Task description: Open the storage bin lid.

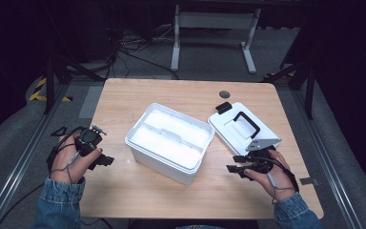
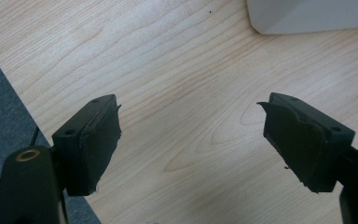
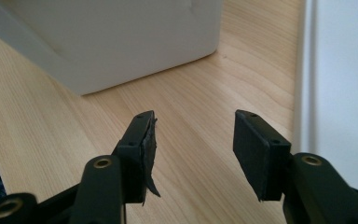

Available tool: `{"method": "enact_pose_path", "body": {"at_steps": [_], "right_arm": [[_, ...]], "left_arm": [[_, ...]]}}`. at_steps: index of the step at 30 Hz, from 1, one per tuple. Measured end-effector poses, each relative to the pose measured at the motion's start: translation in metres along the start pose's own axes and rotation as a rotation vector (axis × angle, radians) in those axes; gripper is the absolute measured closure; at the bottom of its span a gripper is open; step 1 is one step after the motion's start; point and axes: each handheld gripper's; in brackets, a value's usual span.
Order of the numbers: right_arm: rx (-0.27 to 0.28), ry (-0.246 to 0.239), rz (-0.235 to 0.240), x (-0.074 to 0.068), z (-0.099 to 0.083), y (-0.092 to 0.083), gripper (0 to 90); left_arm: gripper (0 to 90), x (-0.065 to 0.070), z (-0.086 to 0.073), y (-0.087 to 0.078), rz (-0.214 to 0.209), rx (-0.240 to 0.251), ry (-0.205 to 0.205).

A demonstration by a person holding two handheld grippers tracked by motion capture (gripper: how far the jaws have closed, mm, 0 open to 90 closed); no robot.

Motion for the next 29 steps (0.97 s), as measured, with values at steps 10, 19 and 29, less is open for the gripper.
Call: {"method": "enact_pose_path", "body": {"at_steps": [10, 19, 29], "right_arm": [[0.004, -0.012, -0.022, 0.0, -0.011, 0.02, 47.8], [0.016, -0.029, -0.022, 0.0, -0.021, 0.036, 47.8], [0.02, -0.038, -0.025, 0.0, -0.024, 0.041, 47.8]], "left_arm": [[19.4, 0.003, 0.005, 0.006, 0.0, -0.002, 0.005], [19.4, 0.004, 0.006, 0.006, 0.002, -0.003, 0.004], [21.2, 0.007, 0.007, 0.01, 0.038, 0.008, 0.008]]}}
Point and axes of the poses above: each handheld gripper's, and its own axes: y roughly forward along the jaws, z roughly out of its top, x roughly to its right, and after that the axes turned 14 degrees about z, right-handed
